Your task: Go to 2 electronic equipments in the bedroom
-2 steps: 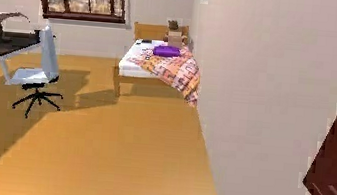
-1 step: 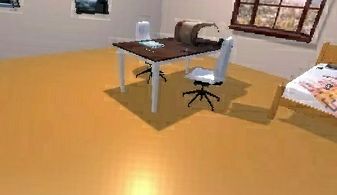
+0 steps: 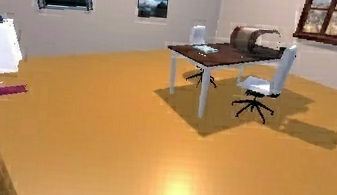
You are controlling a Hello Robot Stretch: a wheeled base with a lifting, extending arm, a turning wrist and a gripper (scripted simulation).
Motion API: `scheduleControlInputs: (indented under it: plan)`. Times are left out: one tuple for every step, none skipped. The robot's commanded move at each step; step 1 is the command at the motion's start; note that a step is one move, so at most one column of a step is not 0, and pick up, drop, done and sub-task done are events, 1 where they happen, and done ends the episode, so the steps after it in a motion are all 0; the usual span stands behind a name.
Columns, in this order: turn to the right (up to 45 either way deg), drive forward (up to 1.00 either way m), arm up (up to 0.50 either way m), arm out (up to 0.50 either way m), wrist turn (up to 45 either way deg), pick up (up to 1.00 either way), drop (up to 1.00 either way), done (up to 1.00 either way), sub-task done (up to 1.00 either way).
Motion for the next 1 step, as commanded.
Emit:
scheduleControlInputs:
  plan:
    - [0.0, 0.45, 0.00, 0.00, 0.0, 0.00, 0.00, 0.00, 0.00]
